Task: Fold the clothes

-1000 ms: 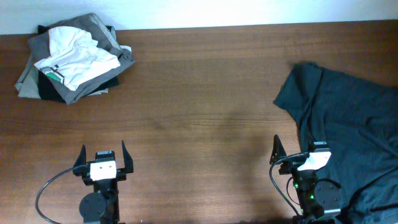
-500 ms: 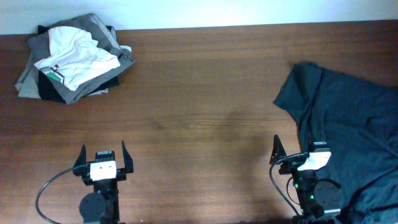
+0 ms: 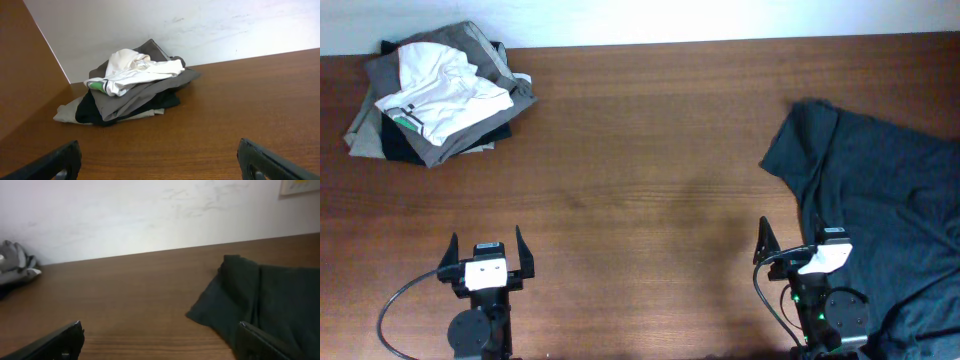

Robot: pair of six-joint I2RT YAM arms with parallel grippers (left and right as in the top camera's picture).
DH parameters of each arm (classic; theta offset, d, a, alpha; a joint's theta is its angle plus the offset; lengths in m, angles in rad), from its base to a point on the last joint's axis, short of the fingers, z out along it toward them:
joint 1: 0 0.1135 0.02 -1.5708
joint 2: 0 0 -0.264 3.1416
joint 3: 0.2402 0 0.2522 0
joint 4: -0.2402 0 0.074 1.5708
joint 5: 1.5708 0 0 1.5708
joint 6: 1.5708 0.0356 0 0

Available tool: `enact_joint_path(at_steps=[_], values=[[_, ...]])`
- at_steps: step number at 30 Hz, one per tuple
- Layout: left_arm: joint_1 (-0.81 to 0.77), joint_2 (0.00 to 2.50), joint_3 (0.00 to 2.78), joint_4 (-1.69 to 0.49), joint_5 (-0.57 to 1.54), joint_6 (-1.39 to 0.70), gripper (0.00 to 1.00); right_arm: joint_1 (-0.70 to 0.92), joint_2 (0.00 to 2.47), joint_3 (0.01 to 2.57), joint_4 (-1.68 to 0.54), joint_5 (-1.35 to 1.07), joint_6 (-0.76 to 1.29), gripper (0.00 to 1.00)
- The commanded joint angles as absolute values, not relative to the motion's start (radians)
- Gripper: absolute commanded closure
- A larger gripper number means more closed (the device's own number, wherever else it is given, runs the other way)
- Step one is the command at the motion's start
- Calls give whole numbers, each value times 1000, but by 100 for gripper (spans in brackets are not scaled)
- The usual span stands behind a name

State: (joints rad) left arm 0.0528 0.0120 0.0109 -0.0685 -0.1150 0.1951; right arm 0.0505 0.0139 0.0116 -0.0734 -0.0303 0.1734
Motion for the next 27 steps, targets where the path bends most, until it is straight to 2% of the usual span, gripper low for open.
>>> enact_joint_path(at_steps=[1,5,8,10,13,16,20,22,27], values=[[57,7,9,-73,-108,211,1,60,4,6,-69,-101,328,1],[57,7,9,-73,-108,211,1,60,4,6,6,-113,484,1],[57,7,9,-73,-108,211,1,60,10,23,123,-118,424,1],[57,7,9,-73,-108,211,1,59,38,76,120,-54,396,1],[57,7,9,-73,-108,211,1,59,207,216,120,-13,295,1],[57,7,9,-73,-108,211,1,59,478,397,107,-1,211,1],[57,7,9,-73,-108,211,1,57,964,809,-120,17,133,1],[57,7,9,-73,-108,211,1,44,1252,1105,-366,21,92,1],[57,7,9,-73,-109,211,1,-1,1679,1613,-744,24,62,1]])
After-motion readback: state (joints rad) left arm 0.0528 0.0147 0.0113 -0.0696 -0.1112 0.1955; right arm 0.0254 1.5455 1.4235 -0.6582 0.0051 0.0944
